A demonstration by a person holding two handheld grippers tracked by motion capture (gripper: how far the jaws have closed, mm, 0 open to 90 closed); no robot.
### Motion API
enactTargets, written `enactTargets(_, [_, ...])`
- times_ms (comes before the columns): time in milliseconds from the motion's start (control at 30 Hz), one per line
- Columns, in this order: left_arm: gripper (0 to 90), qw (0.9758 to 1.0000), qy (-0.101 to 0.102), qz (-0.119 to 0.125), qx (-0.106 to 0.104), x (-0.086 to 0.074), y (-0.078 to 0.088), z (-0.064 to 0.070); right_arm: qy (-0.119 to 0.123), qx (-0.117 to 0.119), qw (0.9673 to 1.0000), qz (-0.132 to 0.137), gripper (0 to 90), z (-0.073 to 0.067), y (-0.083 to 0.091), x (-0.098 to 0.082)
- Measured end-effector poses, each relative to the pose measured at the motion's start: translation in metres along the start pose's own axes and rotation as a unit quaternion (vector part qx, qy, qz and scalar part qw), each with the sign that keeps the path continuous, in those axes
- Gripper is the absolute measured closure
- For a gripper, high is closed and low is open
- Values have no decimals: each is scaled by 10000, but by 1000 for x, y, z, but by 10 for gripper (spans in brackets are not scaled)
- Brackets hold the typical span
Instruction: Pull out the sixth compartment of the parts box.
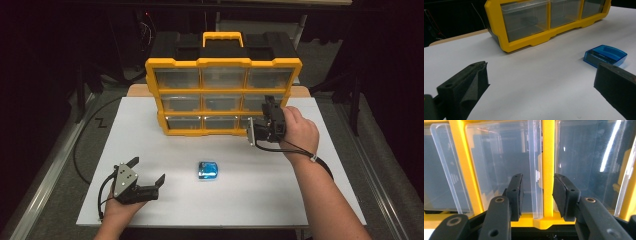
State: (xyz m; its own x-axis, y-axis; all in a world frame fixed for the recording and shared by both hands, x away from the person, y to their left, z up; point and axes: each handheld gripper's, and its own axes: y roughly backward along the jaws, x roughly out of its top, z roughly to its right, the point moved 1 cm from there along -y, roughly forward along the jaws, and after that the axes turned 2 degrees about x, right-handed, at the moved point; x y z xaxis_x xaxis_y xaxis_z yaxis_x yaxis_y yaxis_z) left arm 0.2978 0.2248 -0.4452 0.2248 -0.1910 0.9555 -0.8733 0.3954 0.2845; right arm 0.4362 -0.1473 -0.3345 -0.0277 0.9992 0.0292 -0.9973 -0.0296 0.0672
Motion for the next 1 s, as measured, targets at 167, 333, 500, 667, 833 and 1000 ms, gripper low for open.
enactTargets(167, [3, 10000, -4, -5, -6, 0, 0, 0, 60, -5, 10000, -40, 640, 2, -5, 1])
enactTargets(333, [3, 10000, -21, -13, -20, 0, 0, 0, 89, 4, 9999, -50, 663, 1, -11, 4])
enactTargets(500, [3, 10000, -18, -16, -29, 0, 0, 0, 124, 32, 9999, -72, 675, -2, -16, 5])
enactTargets(667, [4, 10000, -18, -27, -49, 0, 0, 0, 161, 53, 9998, -73, 696, -4, -18, 5])
enactTargets(833, [3, 10000, -26, -28, -59, 0, 0, 0, 214, -7, 9997, -97, 726, -4, -18, 6])
enactTargets(1000, [4, 10000, -27, -20, -65, 0, 0, 1, 249, -78, 9996, -122, 762, -4, -19, 6])
